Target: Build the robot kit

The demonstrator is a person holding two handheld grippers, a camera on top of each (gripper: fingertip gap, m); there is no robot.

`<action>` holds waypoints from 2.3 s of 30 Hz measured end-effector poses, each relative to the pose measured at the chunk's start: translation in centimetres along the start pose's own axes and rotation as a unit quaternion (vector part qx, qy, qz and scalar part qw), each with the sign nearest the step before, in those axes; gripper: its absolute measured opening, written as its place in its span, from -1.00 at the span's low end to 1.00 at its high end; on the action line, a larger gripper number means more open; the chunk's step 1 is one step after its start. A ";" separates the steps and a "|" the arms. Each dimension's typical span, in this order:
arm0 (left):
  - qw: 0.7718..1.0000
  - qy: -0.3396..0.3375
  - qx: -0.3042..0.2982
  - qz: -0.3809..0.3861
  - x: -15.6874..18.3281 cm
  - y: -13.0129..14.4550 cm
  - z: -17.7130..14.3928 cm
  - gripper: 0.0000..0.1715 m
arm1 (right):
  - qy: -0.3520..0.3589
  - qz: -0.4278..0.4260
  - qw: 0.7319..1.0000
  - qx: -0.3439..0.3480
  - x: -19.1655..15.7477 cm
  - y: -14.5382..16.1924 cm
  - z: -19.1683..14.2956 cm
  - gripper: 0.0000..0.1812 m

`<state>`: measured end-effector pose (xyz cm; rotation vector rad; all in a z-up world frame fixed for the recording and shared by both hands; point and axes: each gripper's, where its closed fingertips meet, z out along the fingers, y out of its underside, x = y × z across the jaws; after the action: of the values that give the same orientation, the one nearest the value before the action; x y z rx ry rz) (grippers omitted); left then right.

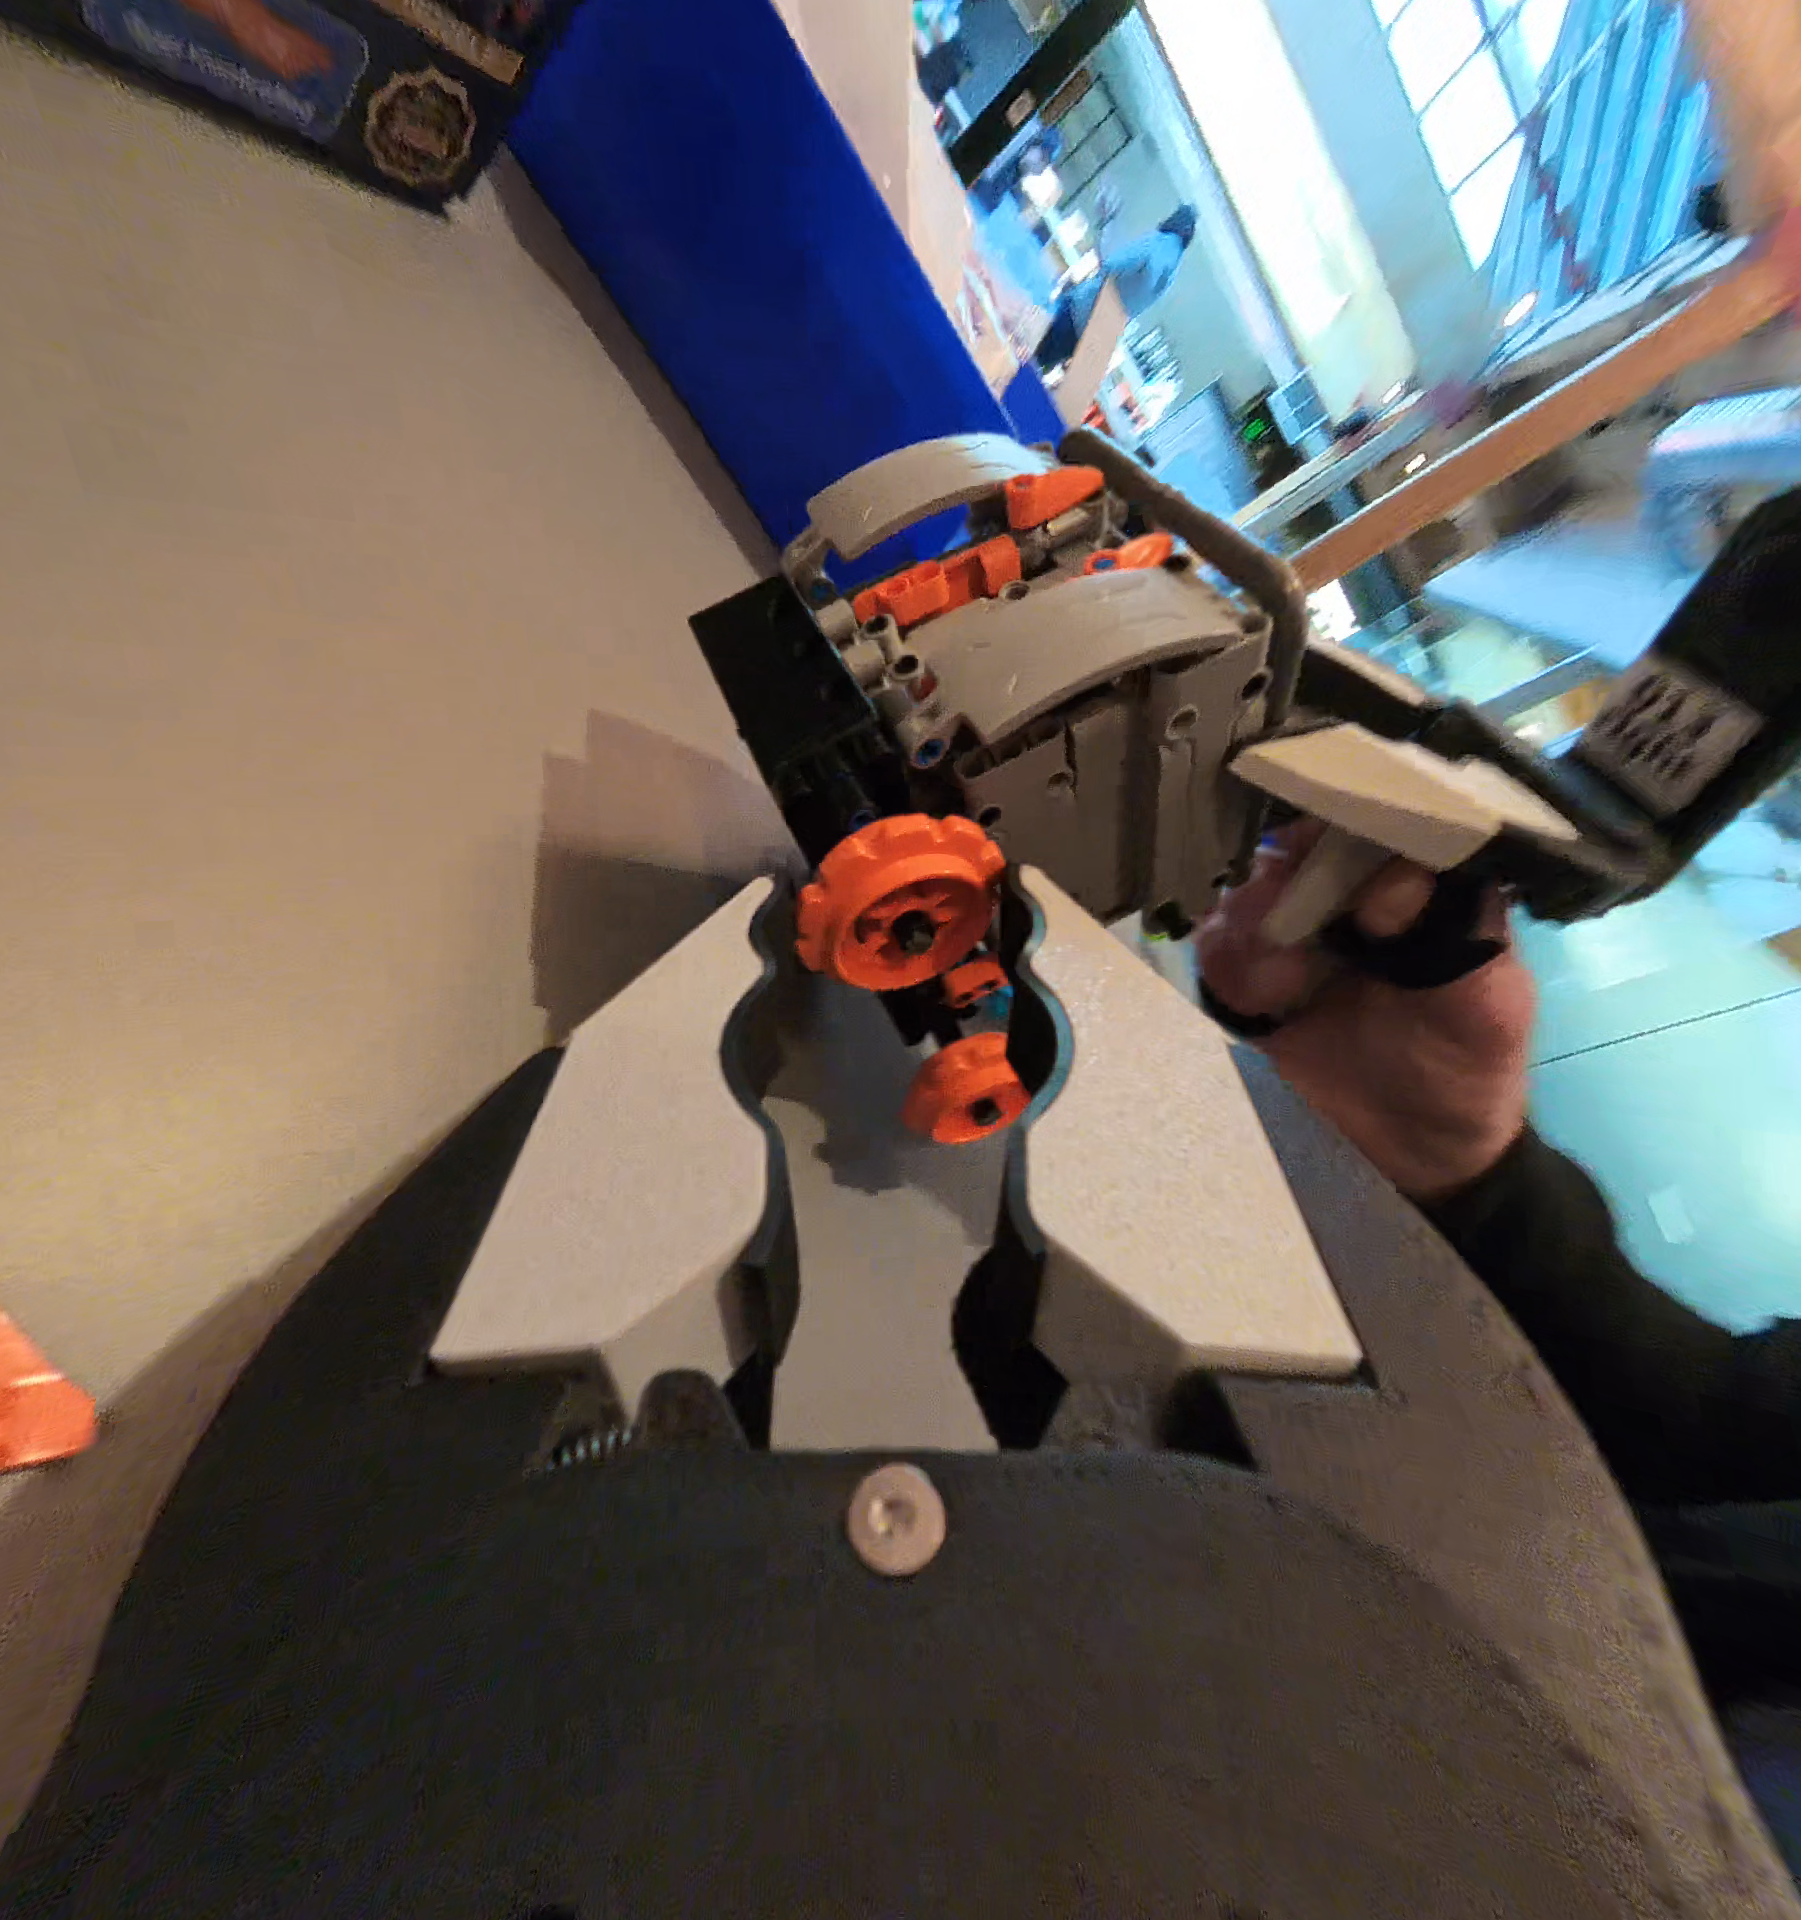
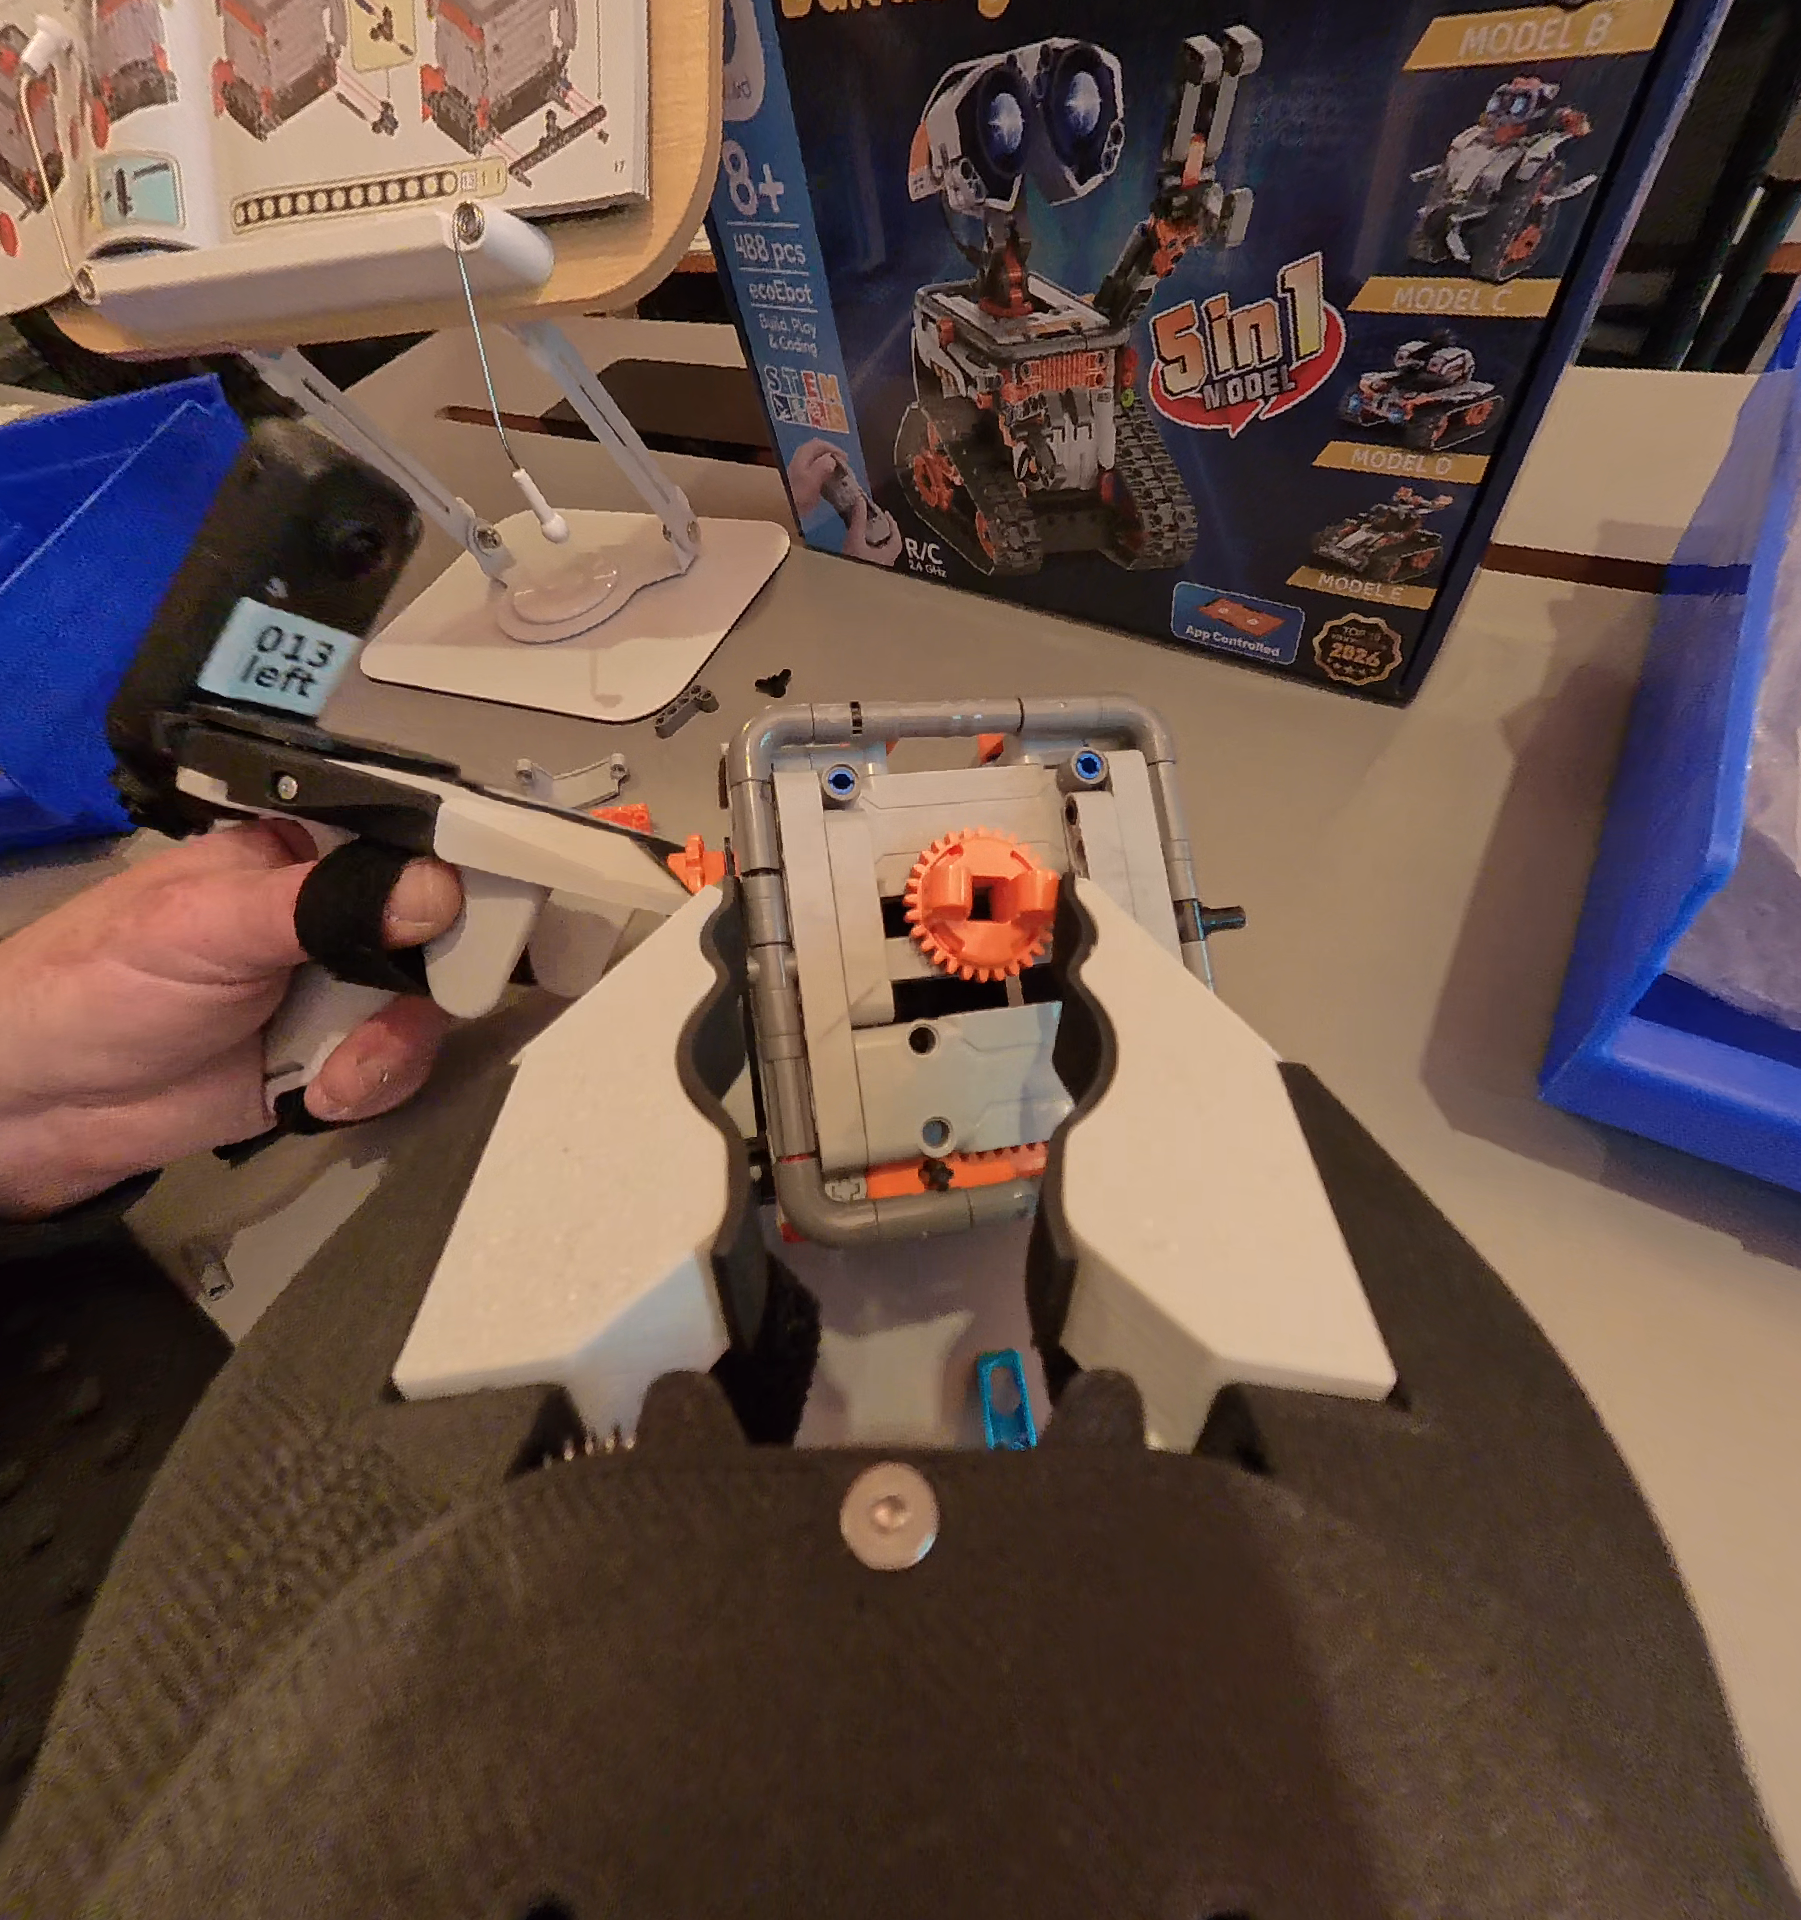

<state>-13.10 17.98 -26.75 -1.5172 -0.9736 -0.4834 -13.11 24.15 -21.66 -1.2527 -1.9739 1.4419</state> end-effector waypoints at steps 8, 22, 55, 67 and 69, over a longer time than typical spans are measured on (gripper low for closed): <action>0.992 0.074 -0.022 -0.098 0.8 0.9 0.1 -0.62 | -0.017 0.018 1.000 0.016 0.2 0.2 -0.7 -0.38; 0.921 -0.113 -0.097 0.360 3.9 0.6 0.5 -0.65 | -0.119 0.161 0.979 0.041 2.5 0.3 -2.1 -0.42; 0.898 -0.114 -0.151 0.397 1.5 4.4 -2.2 -0.79 | -0.169 -0.031 0.984 -0.045 -2.3 0.2 -0.7 -0.70; 0.912 -0.120 -0.163 0.357 -0.9 5.8 -4.8 -0.68 | -0.172 -0.135 0.973 -0.079 -6.5 0.5 0.1 -0.52; 0.917 -0.112 -0.151 0.352 -0.4 5.0 -4.7 -0.63 | -0.138 -0.134 0.979 -0.069 -5.0 -0.3 -0.8 -0.49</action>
<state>-8.28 13.73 -29.08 -2.1032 -0.4637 0.0691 -10.06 20.38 -20.16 -0.8298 -2.3566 1.4230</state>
